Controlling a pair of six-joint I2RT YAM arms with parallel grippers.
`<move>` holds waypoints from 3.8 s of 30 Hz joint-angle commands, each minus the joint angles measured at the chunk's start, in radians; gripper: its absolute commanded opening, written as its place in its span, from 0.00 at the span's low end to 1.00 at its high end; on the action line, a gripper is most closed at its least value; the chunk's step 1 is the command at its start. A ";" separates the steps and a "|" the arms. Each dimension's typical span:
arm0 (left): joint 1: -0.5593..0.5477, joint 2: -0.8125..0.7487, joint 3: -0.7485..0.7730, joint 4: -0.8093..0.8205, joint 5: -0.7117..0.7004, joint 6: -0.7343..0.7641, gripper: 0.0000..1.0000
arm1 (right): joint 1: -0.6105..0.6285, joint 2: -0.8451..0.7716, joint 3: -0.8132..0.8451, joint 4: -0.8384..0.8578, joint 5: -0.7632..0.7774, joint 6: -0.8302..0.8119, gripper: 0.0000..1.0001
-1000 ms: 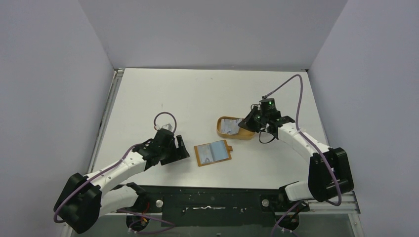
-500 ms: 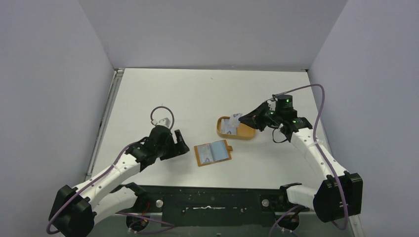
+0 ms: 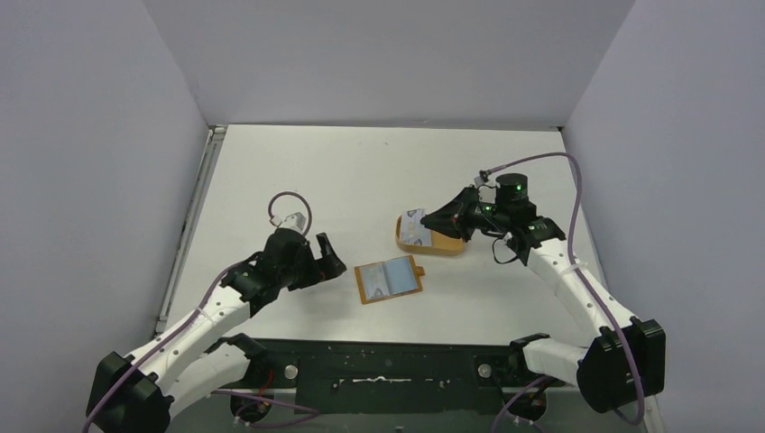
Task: Put the credit cards into the card holder
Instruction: Pick up the credit card from the storage box, then turn over the card slot in the card holder.
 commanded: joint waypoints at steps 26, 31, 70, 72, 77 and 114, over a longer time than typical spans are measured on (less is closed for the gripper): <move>-0.366 0.352 0.277 -0.023 -0.203 0.102 0.91 | 0.289 -0.164 -0.124 -0.292 0.563 -0.574 0.00; -0.343 0.383 0.290 -0.089 -0.270 0.063 0.90 | 0.290 -0.162 -0.188 -0.252 0.610 -0.544 0.00; -0.255 0.307 0.238 0.026 -0.105 0.125 0.90 | 0.405 0.037 -0.200 -0.166 0.602 -0.456 0.00; -0.275 0.331 0.279 0.002 -0.136 0.143 0.90 | 0.404 -0.006 -0.186 -0.223 0.653 -0.467 0.00; -0.340 0.432 0.397 -0.033 -0.207 0.197 0.90 | 0.399 -0.098 -0.153 -0.329 0.733 -0.510 0.00; -0.436 0.935 0.656 -0.138 -0.411 0.214 0.83 | 0.391 -0.228 -0.209 -0.250 0.792 -0.544 0.00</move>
